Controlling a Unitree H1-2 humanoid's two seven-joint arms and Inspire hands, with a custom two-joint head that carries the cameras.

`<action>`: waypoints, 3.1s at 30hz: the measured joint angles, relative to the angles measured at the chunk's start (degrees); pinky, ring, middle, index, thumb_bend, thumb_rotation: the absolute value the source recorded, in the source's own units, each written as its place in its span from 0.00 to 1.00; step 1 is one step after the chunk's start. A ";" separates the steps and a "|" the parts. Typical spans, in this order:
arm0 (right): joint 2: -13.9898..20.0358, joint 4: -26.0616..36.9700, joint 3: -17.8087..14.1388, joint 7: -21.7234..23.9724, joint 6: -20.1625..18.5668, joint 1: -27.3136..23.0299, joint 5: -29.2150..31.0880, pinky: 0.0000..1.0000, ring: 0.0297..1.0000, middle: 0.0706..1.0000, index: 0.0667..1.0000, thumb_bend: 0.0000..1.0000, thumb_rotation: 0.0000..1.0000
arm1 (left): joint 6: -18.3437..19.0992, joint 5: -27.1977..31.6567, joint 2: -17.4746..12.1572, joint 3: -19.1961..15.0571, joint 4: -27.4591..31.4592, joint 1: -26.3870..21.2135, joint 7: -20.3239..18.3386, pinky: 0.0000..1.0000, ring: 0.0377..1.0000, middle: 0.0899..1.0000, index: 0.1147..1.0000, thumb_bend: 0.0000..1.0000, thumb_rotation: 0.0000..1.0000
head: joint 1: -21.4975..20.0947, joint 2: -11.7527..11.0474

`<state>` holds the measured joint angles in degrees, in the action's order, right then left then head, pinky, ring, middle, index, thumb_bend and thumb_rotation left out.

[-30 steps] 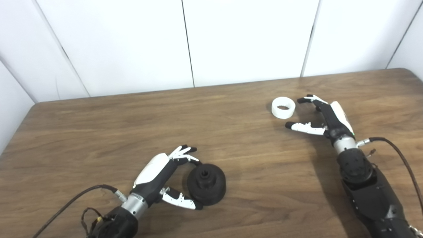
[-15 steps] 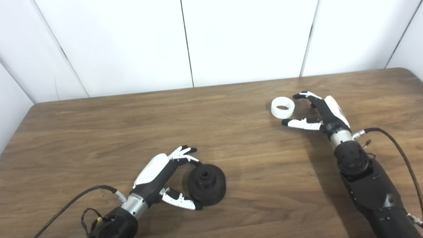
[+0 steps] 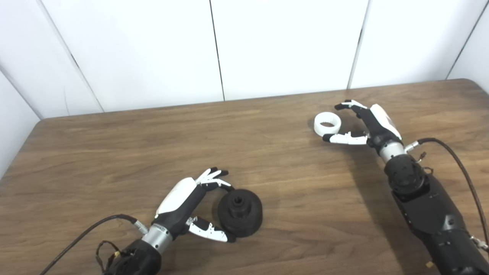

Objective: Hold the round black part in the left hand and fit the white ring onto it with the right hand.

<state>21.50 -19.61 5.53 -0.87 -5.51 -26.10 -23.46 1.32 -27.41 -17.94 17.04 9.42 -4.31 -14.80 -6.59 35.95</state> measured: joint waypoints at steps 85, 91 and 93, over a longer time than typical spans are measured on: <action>1.26 -12.54 4.55 -0.81 5.37 -6.76 -2.66 1.00 0.97 0.89 0.45 0.52 0.15 | 0.33 -1.88 2.19 0.13 0.23 1.04 2.26 0.92 1.00 0.93 0.60 0.89 0.18 | 1.67 0.70; 1.27 -12.32 4.52 -1.00 5.62 -6.65 -2.60 0.96 0.96 0.89 0.45 0.52 0.15 | 0.26 -1.88 2.21 0.11 0.23 1.04 2.34 0.92 1.00 0.93 0.60 0.89 0.18 | 1.85 0.70; 1.28 -11.38 4.52 -0.97 5.61 -6.32 -2.59 0.95 0.96 0.88 0.45 0.52 0.15 | 0.24 -1.87 2.22 0.11 0.23 1.05 2.36 0.92 1.00 0.93 0.60 0.89 0.19 | 1.93 0.70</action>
<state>22.77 -30.99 10.05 -1.85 0.10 -32.42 -26.06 1.56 -29.28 -15.72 17.14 9.65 -3.27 -12.45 -4.66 36.65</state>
